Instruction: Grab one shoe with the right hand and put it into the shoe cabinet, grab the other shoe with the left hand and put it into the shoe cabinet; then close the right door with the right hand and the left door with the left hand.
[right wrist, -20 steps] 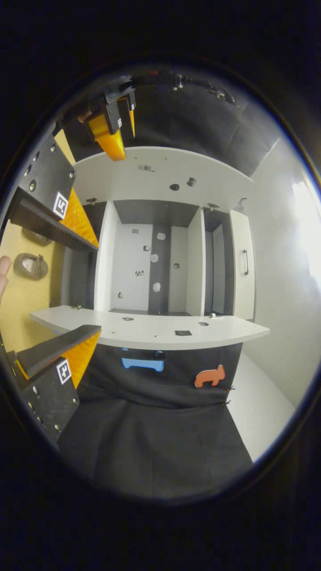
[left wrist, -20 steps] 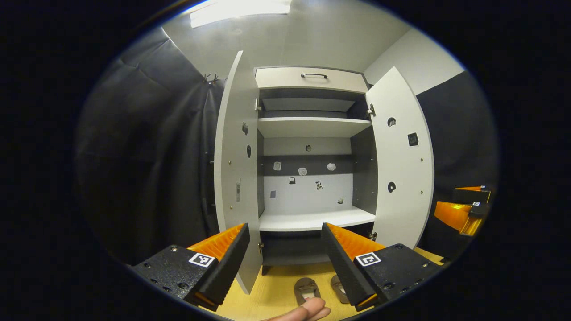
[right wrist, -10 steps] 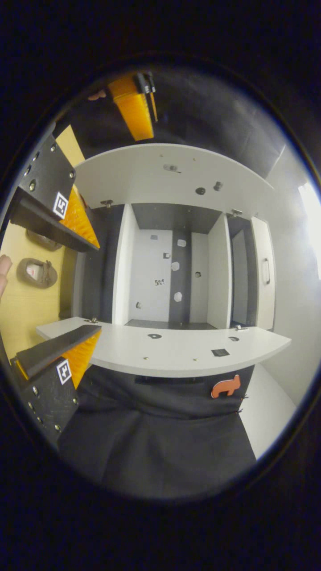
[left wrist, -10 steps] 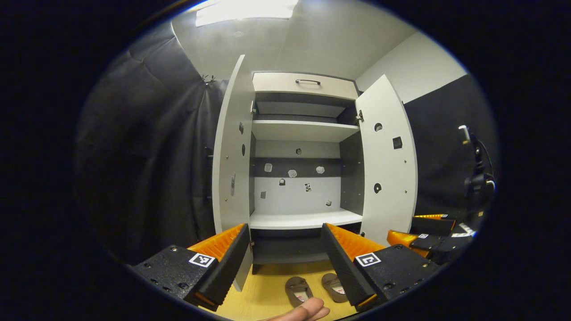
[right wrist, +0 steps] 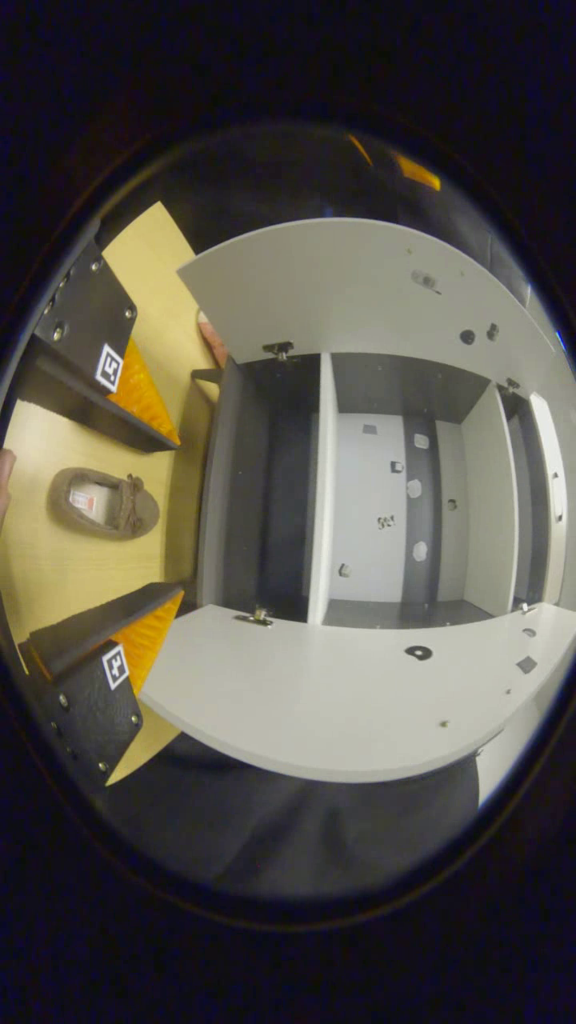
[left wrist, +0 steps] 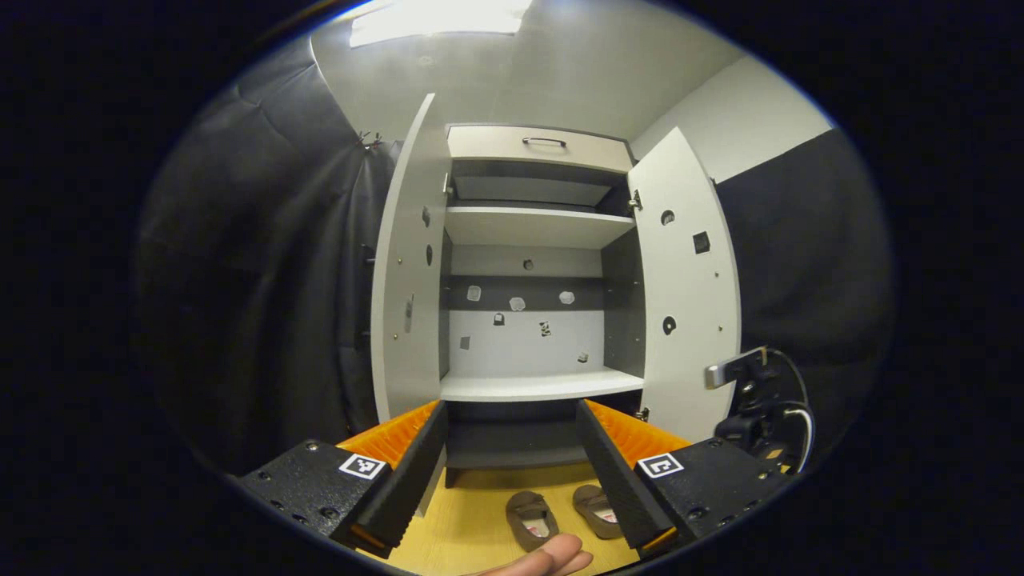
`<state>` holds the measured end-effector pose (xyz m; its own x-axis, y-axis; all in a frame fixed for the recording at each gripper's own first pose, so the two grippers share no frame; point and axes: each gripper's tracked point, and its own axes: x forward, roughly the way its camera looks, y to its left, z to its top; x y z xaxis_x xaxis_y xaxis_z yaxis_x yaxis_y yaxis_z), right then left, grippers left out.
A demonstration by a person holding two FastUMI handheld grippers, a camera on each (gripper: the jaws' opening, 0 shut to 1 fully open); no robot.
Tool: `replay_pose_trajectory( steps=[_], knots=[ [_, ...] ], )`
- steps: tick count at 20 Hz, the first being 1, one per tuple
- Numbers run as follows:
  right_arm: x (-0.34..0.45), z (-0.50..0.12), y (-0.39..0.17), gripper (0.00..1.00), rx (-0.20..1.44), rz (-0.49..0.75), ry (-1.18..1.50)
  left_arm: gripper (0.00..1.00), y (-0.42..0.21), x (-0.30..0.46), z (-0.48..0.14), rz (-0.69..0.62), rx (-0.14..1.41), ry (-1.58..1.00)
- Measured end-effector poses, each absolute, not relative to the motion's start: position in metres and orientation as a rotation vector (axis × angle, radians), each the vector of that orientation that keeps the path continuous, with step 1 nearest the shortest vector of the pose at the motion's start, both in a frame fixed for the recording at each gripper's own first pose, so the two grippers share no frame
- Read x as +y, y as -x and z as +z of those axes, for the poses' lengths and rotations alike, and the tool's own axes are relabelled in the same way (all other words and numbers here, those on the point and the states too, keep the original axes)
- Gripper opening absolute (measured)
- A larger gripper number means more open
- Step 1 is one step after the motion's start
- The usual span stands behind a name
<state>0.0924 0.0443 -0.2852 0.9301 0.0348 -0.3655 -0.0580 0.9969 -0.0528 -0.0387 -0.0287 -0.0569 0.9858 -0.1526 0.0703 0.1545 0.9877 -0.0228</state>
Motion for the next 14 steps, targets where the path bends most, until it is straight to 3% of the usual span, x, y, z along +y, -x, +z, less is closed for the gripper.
replay_pose_trajectory(
  steps=[7, 10, 12, 14],
  knots=[
    [0.066, -0.395, -0.106, 0.99, 0.557, 0.095, 0.048, 0.99, 0.035, -0.013, -0.088, -0.106, -0.035, 0.042],
    [0.076, -0.435, -0.111, 0.90, 0.651, 0.106, 0.047, 0.98, 0.032, 0.010, -0.096, -0.053, -0.030, 0.088],
    [0.084, -0.452, -0.117, 0.91, 0.691, 0.113, 0.041, 0.99, 0.028, 0.015, -0.107, -0.047, -0.007, 0.124],
    [0.088, -0.474, -0.126, 0.72, 0.732, 0.109, 0.051, 0.98, 0.024, 0.019, -0.115, -0.040, 0.021, 0.130]
  ],
)
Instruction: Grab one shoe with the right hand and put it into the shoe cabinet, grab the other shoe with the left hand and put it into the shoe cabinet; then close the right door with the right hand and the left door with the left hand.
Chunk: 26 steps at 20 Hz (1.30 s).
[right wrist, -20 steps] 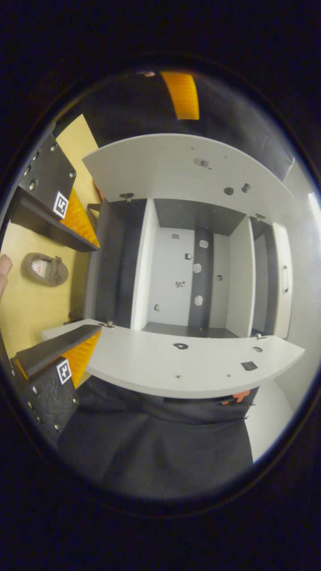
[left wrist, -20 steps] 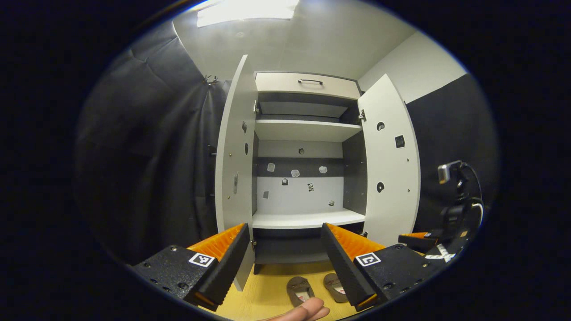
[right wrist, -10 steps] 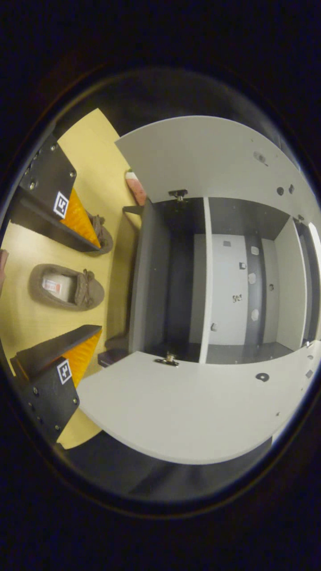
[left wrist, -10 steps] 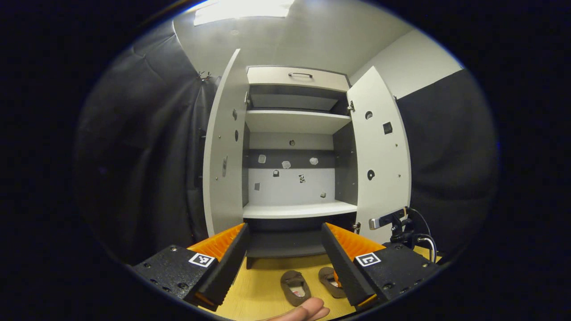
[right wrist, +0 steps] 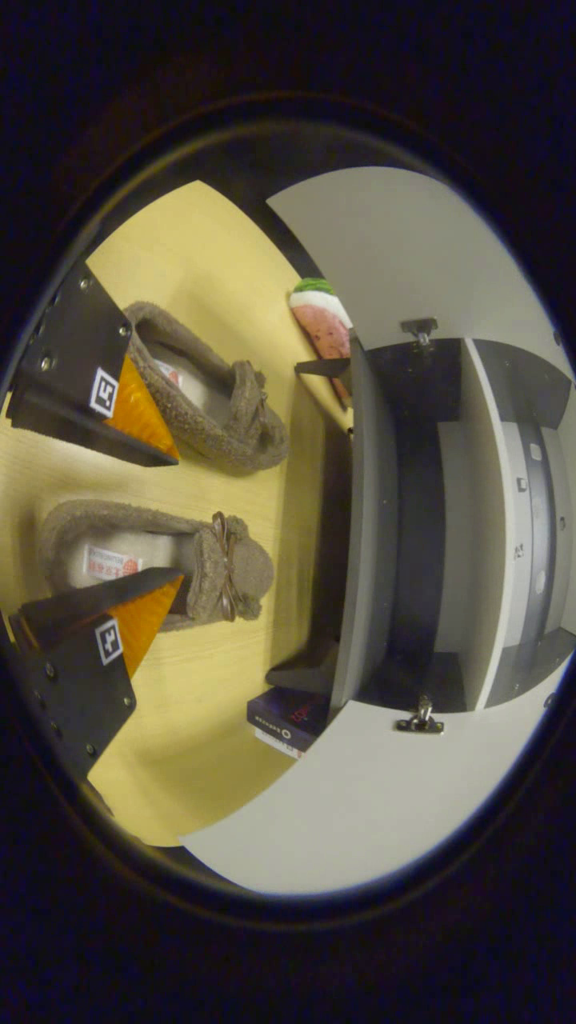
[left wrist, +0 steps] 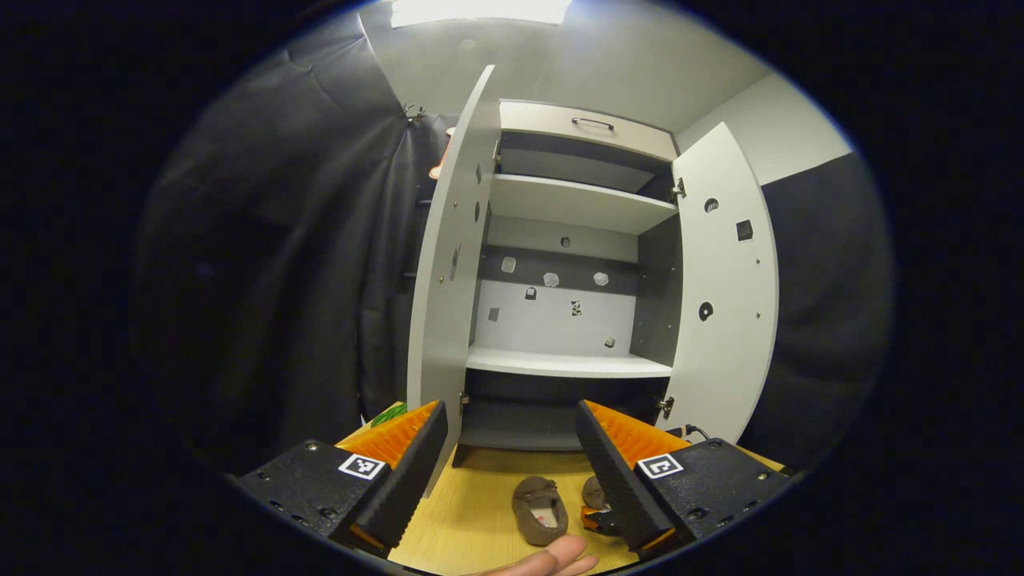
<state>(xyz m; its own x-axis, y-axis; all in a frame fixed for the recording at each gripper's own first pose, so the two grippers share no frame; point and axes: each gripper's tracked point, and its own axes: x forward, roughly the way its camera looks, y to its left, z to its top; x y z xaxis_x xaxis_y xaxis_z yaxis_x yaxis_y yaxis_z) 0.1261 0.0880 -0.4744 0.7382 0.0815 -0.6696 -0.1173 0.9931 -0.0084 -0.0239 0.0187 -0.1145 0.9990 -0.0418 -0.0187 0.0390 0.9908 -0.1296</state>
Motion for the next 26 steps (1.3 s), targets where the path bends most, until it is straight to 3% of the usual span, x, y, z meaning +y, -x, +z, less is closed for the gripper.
replay_pose_trajectory(
  steps=[1, 2, 4, 5, 6, 10, 11, 14, 26],
  knots=[
    [0.084, -0.480, -0.129, 0.74, 0.745, 0.081, 0.052, 1.00, 0.022, 0.021, -0.118, -0.036, 0.035, 0.124],
    [0.081, -0.482, -0.134, 0.67, 0.745, 0.057, 0.049, 0.99, 0.020, 0.024, -0.119, -0.028, 0.038, 0.121],
    [0.078, -0.485, -0.141, 0.38, 0.739, 0.048, 0.029, 0.98, 0.019, 0.033, -0.122, -0.007, 0.037, 0.133],
    [0.082, -0.486, -0.141, 0.18, 0.739, 0.068, -0.011, 0.99, 0.020, 0.034, -0.121, -0.007, 0.032, 0.137],
    [0.080, -0.484, -0.141, 0.07, 0.738, 0.078, -0.034, 0.99, 0.021, 0.034, -0.119, -0.008, 0.026, 0.139],
    [0.080, -0.474, -0.136, 0.07, 0.694, 0.137, -0.136, 0.99, 0.023, 0.034, -0.118, -0.020, 0.020, 0.123],
    [0.078, -0.467, -0.135, 0.01, 0.665, 0.141, -0.121, 0.99, 0.024, 0.032, -0.117, -0.028, 0.017, 0.124],
    [0.076, -0.449, -0.122, 0.01, 0.609, 0.155, -0.106, 0.98, 0.025, 0.029, -0.114, -0.036, 0.012, 0.116],
    [0.076, -0.310, -0.085, 0.01, 0.412, 0.251, -0.086, 0.99, 0.002, 0.012, -0.130, -0.064, 0.026, 0.101]
  ],
)
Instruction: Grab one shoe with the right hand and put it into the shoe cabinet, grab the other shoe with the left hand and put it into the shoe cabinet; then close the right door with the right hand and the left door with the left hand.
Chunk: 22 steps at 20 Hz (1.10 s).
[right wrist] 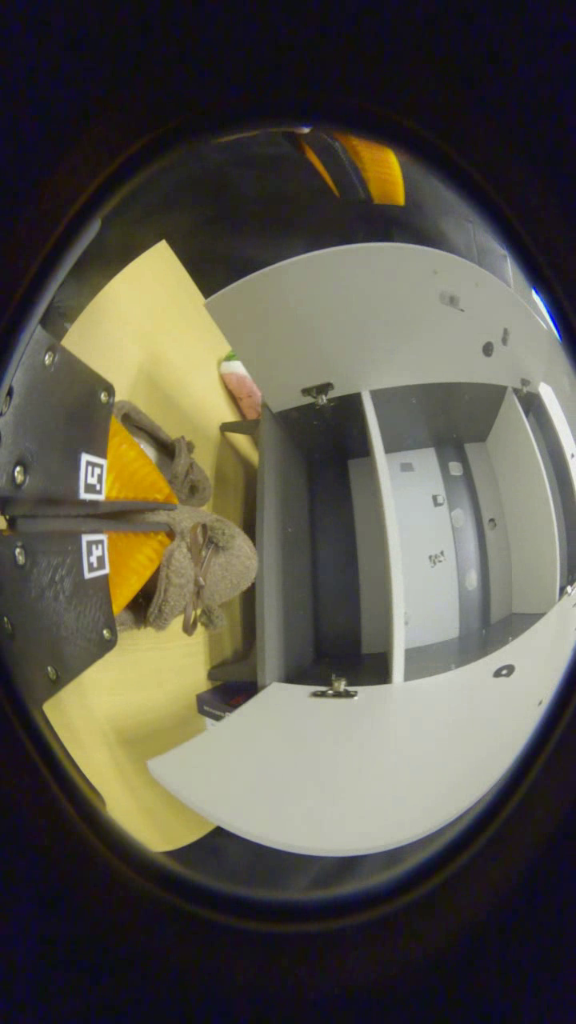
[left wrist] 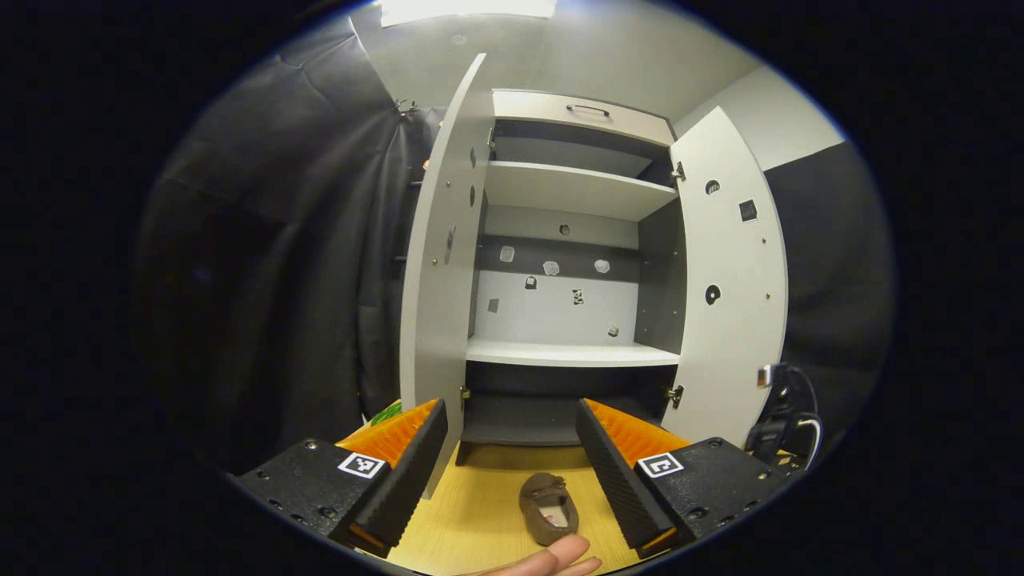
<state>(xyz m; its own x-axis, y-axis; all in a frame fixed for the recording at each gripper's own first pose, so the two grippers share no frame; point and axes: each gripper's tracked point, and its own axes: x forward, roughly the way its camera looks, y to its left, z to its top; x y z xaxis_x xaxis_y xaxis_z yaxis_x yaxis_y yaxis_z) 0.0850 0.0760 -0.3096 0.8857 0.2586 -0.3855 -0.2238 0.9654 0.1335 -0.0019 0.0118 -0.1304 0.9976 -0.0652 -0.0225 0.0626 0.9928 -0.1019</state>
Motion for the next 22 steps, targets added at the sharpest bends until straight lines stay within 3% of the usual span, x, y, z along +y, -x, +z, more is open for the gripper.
replay_pose_trajectory(
  steps=[14, 22],
  knots=[
    [0.063, -0.100, -0.151, 0.01, 0.141, 0.214, -0.066, 0.99, -0.071, -0.037, -0.139, -0.158, -0.008, 0.106],
    [0.080, -0.054, -0.258, 0.01, 0.141, 0.167, -0.094, 0.99, -0.105, -0.034, -0.178, -0.162, 0.029, 0.155]
  ],
)
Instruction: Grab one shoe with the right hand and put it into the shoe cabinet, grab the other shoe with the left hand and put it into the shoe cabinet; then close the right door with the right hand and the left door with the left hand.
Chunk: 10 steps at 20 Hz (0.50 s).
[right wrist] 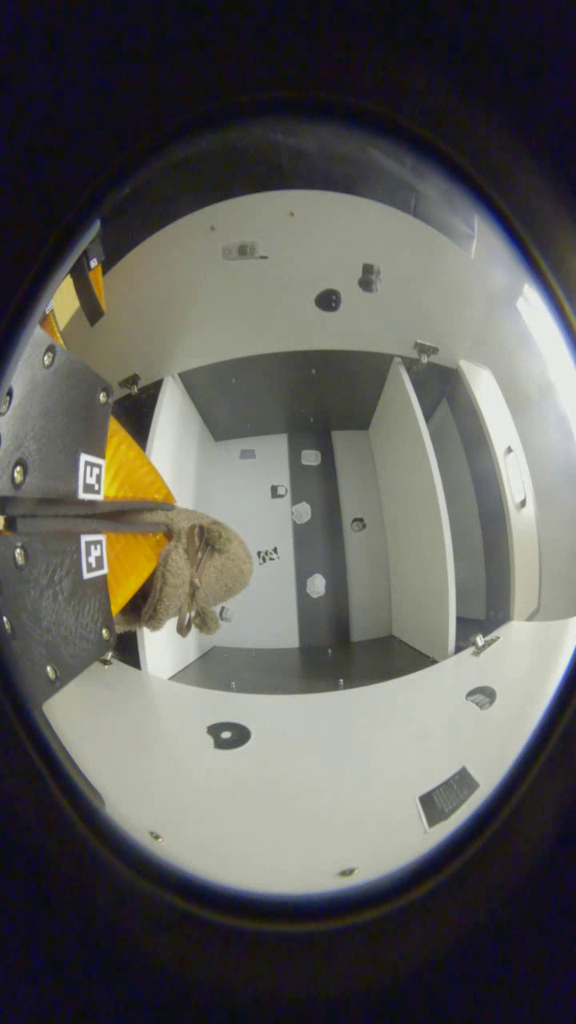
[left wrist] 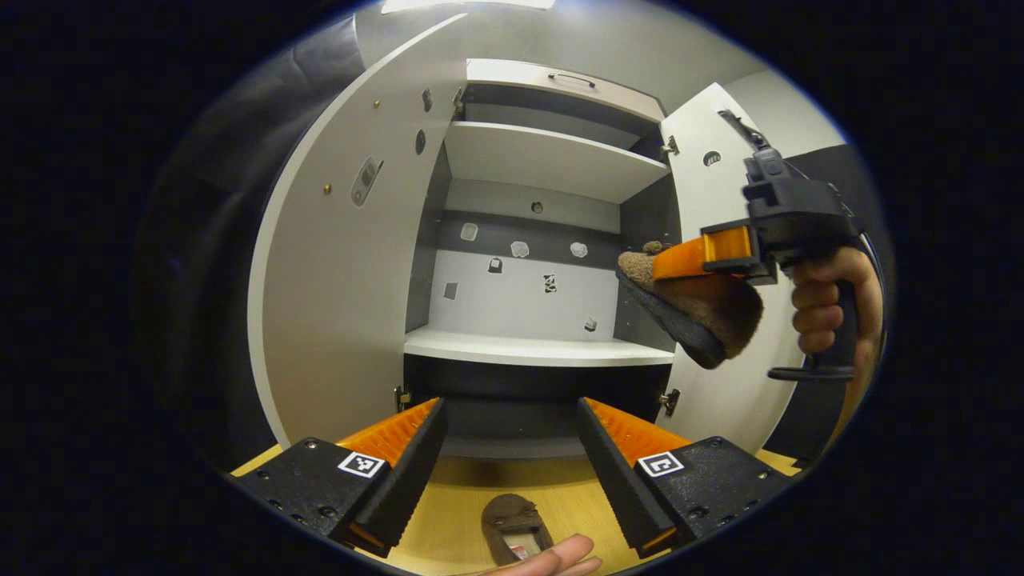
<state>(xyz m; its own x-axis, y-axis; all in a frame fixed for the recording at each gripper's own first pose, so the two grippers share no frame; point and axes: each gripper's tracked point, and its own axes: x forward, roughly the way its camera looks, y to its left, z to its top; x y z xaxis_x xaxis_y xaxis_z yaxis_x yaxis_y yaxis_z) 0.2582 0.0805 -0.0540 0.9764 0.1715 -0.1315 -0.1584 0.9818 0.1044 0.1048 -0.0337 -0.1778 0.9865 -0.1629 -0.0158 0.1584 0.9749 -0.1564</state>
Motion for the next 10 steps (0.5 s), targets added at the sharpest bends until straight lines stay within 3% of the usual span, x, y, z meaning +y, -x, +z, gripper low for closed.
replay_pose_trajectory(
  steps=[10],
  knots=[
    [0.059, -0.099, -0.418, 0.02, 0.255, 0.061, -0.054, 0.99, -0.125, -0.042, -0.220, -0.193, 0.091, 0.104]
  ],
)
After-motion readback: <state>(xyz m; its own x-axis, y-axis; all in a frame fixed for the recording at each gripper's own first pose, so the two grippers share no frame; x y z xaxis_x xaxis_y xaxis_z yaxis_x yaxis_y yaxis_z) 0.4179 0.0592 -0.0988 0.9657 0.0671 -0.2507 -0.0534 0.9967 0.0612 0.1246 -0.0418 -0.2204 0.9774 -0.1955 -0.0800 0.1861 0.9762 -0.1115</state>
